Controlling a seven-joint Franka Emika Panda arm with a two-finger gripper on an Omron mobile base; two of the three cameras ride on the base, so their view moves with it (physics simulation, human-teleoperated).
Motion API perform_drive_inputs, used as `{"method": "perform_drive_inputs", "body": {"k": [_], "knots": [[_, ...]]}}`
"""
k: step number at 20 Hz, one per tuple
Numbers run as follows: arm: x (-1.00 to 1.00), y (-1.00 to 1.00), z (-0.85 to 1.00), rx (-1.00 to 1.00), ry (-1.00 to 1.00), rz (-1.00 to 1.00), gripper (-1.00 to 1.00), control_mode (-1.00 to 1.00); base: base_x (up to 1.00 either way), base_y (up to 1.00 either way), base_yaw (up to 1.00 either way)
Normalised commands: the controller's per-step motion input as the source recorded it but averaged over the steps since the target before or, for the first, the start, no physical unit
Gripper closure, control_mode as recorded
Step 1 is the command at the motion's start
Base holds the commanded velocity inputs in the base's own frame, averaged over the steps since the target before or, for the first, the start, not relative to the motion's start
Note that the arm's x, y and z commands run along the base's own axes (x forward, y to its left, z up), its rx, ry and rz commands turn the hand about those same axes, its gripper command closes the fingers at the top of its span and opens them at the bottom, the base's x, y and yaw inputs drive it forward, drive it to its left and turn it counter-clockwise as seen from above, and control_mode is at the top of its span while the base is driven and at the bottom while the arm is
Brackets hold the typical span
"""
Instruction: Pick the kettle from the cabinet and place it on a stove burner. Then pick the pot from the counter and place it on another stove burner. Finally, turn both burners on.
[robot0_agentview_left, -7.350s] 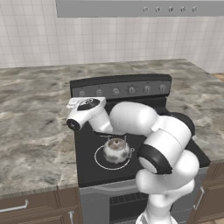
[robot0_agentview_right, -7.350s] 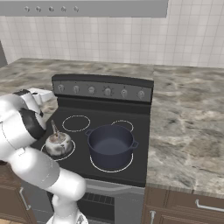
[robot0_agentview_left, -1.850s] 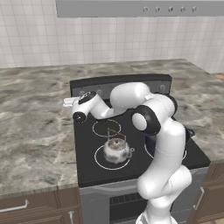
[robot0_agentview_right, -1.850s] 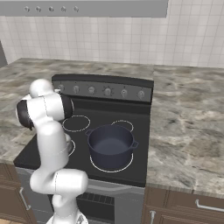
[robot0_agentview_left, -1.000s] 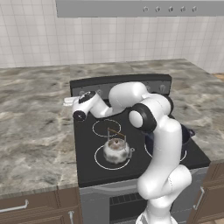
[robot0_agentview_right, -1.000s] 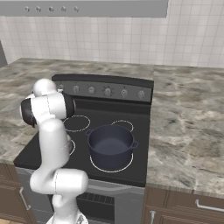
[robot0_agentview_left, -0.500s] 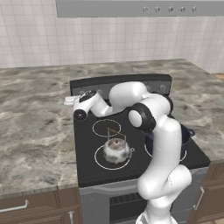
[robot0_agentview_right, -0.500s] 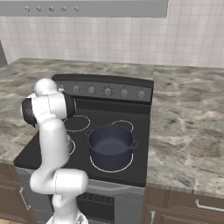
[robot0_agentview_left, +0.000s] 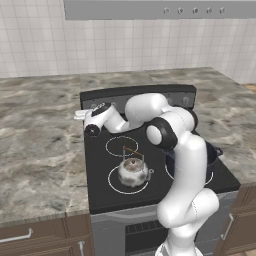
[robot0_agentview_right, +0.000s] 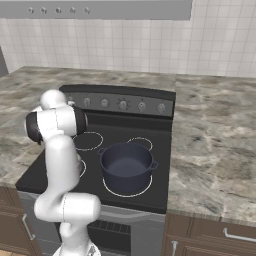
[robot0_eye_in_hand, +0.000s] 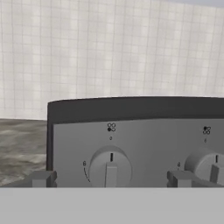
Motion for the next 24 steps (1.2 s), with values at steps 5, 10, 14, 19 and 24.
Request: {"method": "perform_drive_inputs", "body": {"k": [5,10,14,19,24], "knots": [[0.12,0.0,-0.04,0.0,0.0,0.0,-1.0,-1.0,0.0,0.0,0.0],[0.13,0.0,-0.04,0.0,0.0,0.0,-1.0,-1.0,0.0,0.0,0.0],[0.03,0.0,-0.1,0.0,0.0,0.0,-1.0,-1.0,0.0,0.0,0.0],[0.01,0.0,-0.1,0.0,0.0,0.0,-1.0,-1.0,0.0,0.0,0.0],[0.09,-0.01,-0.01,0.01,0.0,0.01,-1.0,-1.0,0.0,0.0,0.0]]}}
